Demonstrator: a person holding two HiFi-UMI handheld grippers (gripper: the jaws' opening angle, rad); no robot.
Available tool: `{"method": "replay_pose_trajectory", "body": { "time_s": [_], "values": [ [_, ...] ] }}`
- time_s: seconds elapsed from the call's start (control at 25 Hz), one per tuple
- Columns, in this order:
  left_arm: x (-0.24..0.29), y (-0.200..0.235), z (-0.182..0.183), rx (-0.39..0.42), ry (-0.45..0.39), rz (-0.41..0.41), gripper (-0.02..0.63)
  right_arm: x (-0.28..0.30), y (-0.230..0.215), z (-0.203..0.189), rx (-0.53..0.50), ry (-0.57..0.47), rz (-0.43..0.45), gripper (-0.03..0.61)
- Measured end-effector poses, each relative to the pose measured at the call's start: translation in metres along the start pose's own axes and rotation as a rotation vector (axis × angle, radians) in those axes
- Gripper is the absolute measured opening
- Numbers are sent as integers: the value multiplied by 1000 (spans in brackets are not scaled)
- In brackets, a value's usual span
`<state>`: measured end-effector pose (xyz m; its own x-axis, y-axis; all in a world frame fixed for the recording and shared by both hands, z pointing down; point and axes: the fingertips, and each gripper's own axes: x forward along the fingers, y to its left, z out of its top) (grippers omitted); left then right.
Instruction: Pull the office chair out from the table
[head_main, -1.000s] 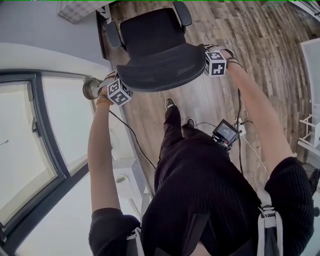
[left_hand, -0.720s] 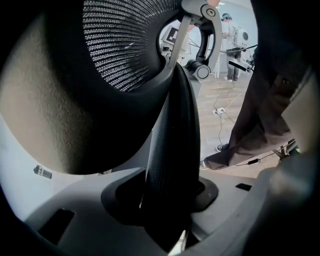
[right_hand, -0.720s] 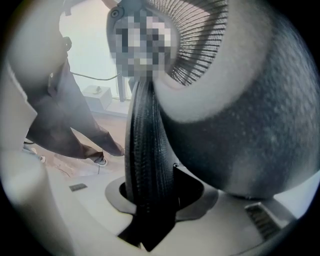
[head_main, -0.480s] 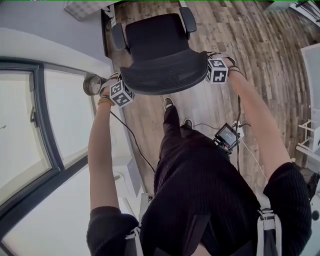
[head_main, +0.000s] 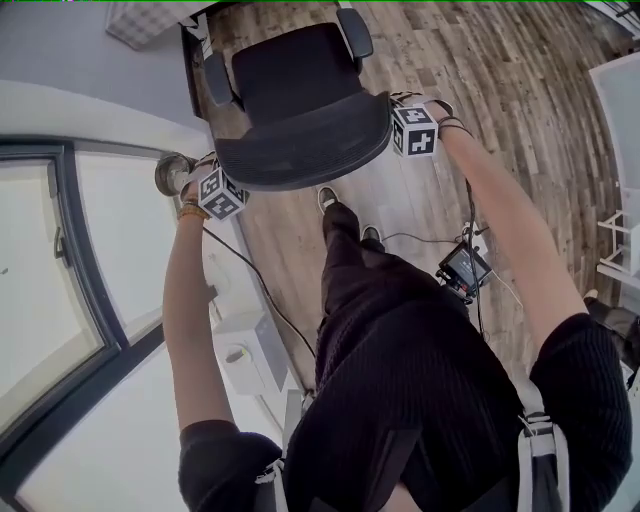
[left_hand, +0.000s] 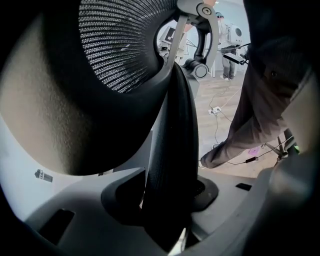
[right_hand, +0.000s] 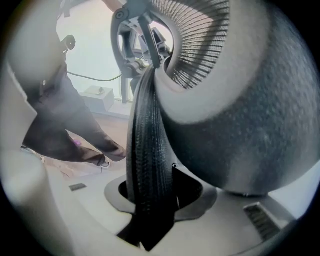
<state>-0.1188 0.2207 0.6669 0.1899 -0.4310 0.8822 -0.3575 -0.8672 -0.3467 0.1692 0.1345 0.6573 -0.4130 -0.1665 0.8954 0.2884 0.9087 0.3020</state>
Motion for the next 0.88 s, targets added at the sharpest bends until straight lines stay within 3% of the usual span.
{"method": "replay_pose_trajectory", "body": {
  "time_s": [0.36,0.56,0.68,0.88],
  "values": [
    [0,3,8,-27,39,20,206,-8,-4,-8,3,-9,-5,166],
    [-3,10,10,-28,-22,79,237,-11,-8,-1,32,-65,-28,208],
    [-15,19,9,-70,-73,145,266,-18,-12,5,92,-145,-48,251],
    [-50,27,-9,-228,-134,260,302,-46,-21,-5,182,-242,-209,301]
  ]
}}
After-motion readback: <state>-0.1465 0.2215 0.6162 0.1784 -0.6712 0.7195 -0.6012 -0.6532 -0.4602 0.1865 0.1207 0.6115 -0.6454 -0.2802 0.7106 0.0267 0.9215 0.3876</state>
